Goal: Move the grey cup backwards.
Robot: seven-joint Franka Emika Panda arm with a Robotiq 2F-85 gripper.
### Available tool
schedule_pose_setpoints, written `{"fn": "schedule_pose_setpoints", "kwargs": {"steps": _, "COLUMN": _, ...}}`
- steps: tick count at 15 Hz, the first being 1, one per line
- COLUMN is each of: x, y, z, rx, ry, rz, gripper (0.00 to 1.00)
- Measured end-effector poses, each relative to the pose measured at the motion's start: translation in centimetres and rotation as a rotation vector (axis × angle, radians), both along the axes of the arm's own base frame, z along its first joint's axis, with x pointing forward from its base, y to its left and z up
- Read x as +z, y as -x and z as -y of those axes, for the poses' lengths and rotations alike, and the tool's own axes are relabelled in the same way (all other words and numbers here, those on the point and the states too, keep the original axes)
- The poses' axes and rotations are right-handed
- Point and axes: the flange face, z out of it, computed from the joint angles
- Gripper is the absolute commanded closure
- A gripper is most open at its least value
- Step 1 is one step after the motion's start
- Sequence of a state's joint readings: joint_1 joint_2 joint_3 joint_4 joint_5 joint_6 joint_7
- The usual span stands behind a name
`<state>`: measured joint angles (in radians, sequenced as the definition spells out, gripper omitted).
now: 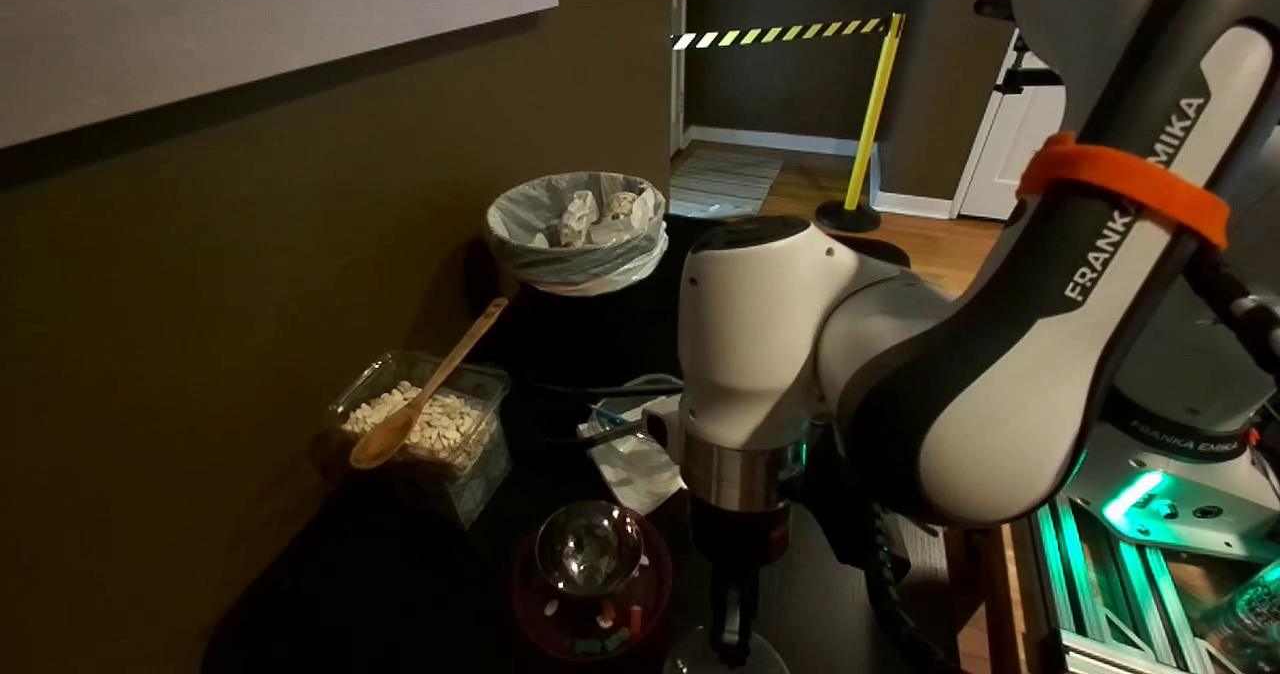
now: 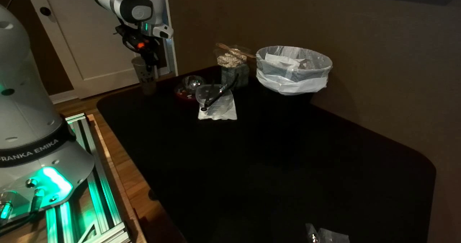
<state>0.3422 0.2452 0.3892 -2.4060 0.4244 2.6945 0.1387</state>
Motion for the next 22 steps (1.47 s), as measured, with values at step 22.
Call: {"fn": "schedule_pose_setpoints", "kwargs": {"steps": 22, "x": 9.8, "y": -4.8, "z": -3.1, "rx": -0.080, "ry": -0.089, "rz": 0.147, "gripper": 0.99}}
